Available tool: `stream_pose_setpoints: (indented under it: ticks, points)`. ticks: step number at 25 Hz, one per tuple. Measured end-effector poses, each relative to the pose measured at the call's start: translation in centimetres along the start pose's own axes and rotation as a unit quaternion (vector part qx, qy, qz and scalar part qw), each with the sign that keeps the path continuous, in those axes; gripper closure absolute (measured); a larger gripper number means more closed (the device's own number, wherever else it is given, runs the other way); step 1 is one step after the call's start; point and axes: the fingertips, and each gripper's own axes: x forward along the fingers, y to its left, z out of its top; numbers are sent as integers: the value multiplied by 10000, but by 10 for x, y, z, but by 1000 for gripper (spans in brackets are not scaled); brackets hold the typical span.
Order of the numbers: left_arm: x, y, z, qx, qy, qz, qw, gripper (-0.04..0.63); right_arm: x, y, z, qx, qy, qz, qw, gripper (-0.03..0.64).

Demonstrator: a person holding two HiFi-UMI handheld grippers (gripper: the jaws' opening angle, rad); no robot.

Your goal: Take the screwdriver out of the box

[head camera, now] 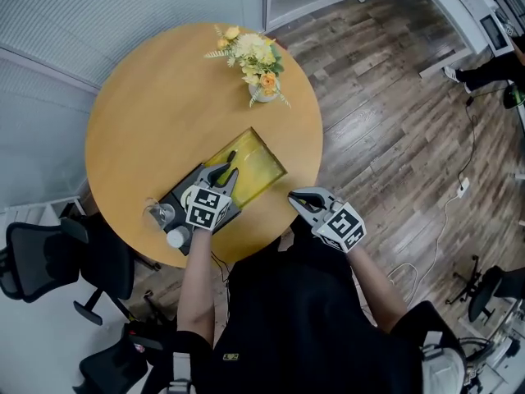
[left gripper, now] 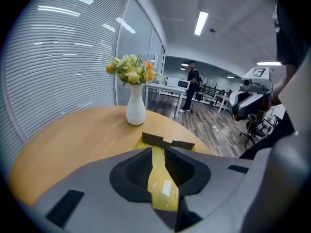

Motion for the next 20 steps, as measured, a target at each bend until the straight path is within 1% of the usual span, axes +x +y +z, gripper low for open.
stream_pose_setpoints:
  ticks: [4,5,8,10,12,15,20]
  points:
    - [15,14,-12,265,699,183,9970,495,3,-9,-1,36,63,-37,10000,609]
    - [18,16,-14,260,870,203,9957,492,4,-11,-2,57,85,-49,9999,607]
    - [31,20,-26,15,1290,152,9915,468,5,-14,-7,142,143,-45,9998,609]
    - [39,22,-31,-59,1488,130,9888,465,6,-15,-11,175,174,-24,9997,609]
    - [46,25,-36,-78,1649,163,9861,439,8,-15,-13,210,196,-1,9996,607]
    - [55,31,-44,-129,1875,226,9819,417,10,-18,-16,275,227,20,9994,609]
    - [69,33,-60,-178,2269,124,9737,387,15,-24,-23,326,297,66,9990,609]
